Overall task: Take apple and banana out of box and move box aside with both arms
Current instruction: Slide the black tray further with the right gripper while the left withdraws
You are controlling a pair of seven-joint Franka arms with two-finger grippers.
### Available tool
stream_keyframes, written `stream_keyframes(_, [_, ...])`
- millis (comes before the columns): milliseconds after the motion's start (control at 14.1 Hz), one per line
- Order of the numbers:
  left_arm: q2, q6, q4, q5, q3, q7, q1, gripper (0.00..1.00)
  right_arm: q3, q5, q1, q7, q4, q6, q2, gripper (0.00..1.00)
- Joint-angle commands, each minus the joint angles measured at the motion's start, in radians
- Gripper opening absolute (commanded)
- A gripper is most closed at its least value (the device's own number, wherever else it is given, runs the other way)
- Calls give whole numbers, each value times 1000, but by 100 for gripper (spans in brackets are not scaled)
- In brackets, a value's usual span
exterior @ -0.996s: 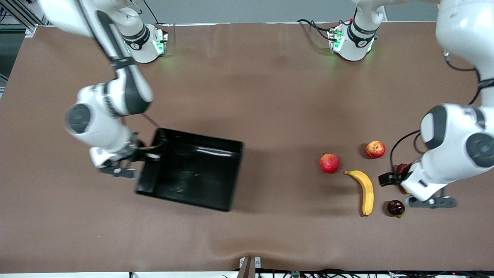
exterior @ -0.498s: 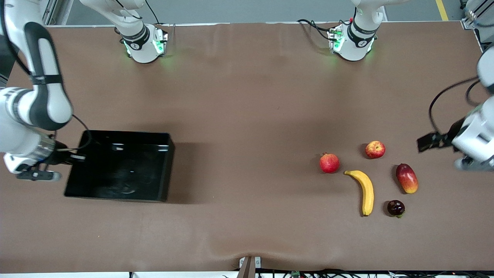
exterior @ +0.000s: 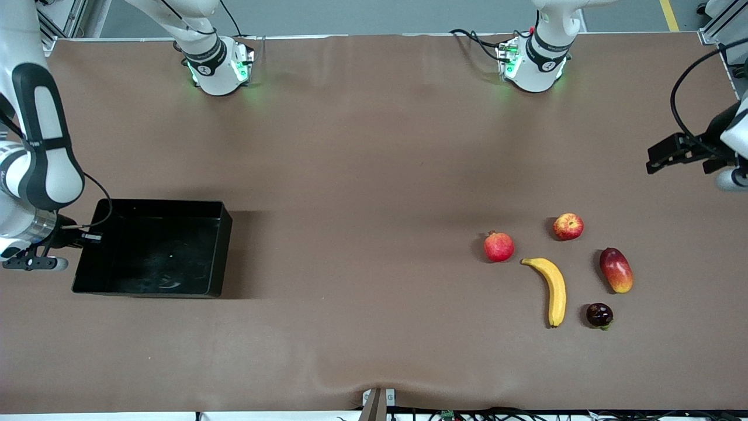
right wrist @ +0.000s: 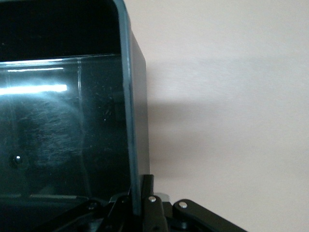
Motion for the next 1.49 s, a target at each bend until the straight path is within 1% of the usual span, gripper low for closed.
stream_keyframes(0, [-91, 8, -115, -32, 27, -28, -60, 100, 24, -11, -41, -18, 63, -8, 52, 0])
stream_keyframes(71, [-108, 7, -129, -34, 46, -62, -72, 100, 24, -9, -47, -16, 66, -5, 64, 0])
stream_keyframes(285, [-142, 2, -161, -35, 44, -107, -83, 100, 24, -4, -64, -5, 62, 45, 103, 0])
stream_keyframes(356, [-159, 7, -181, -35, 44, -113, -83, 100, 24, -6, -69, -11, 63, 43, 103, 47])
stream_keyframes(427, [-165, 11, -187, -35, 44, -117, -83, 100, 24, -6, -66, -13, 63, 38, 100, 99])
stream_keyframes(569, [-163, 13, -182, -35, 46, -117, -75, 100, 26, -6, -55, -12, 71, 36, 83, 100])
stream_keyframes(711, [-165, 11, -184, -35, 47, -116, -72, 100, 30, -8, -43, -10, 77, 3, 27, 100])
stream_keyframes(925, [-166, 10, -186, -34, 49, -117, -74, 100, 23, -15, 31, 7, 127, -135, -52, 100])
stream_keyframes(1067, [-165, 8, -182, -34, 49, -119, -74, 100, 26, -46, 60, 47, 129, -200, -119, 100])
stream_keyframes(1423, [-159, 5, -173, -34, 52, -154, -75, 100, 29, -119, 177, 295, 129, -428, -294, 100])
